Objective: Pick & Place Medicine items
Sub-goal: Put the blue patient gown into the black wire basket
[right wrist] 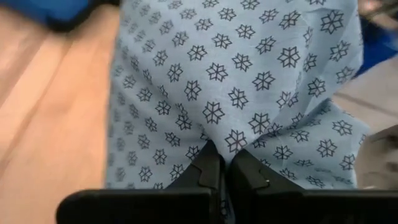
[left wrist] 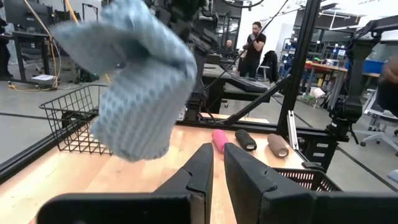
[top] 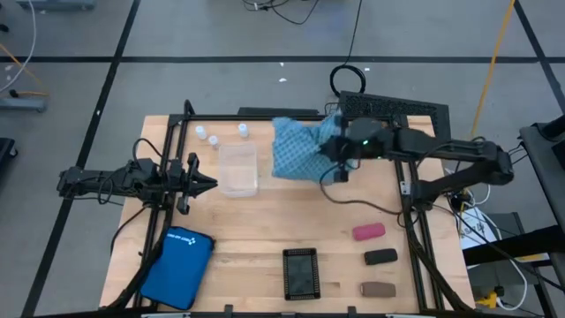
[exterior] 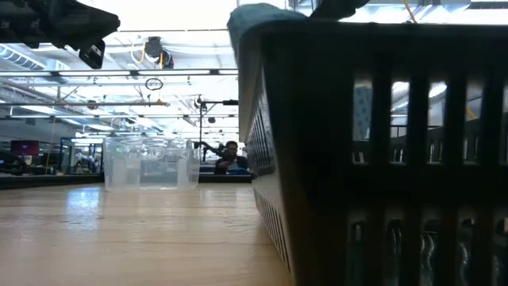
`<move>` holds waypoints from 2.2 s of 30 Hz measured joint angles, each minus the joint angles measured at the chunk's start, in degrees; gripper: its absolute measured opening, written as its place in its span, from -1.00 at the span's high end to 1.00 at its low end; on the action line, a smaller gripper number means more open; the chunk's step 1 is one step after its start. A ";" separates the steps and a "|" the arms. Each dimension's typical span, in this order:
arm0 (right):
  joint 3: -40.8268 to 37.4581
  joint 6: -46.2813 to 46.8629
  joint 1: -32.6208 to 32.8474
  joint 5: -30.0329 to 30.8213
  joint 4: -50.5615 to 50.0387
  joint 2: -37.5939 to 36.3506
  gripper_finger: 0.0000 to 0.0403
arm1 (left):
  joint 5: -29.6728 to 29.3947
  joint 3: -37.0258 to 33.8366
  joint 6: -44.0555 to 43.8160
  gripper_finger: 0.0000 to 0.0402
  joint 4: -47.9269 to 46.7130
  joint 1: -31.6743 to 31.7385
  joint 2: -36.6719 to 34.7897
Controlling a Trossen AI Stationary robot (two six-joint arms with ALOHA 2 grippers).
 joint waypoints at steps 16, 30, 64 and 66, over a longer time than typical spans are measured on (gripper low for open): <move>0.13 -20.56 -17.13 12.19 13.45 -12.69 1.00 | 0.00 0.00 -0.09 0.77 0.00 0.01 0.00; -4.82 -23.20 -31.96 4.32 -4.98 -8.19 1.00 | -0.01 0.00 -0.13 0.77 0.00 0.01 0.00; -19.28 -12.45 -35.31 -3.13 -15.67 -3.38 0.93 | 0.00 0.00 -0.24 0.77 -0.02 0.01 0.00; -19.34 -10.40 -35.90 -3.19 -13.72 -1.30 0.87 | 0.00 0.00 -0.24 0.77 -0.02 0.00 0.00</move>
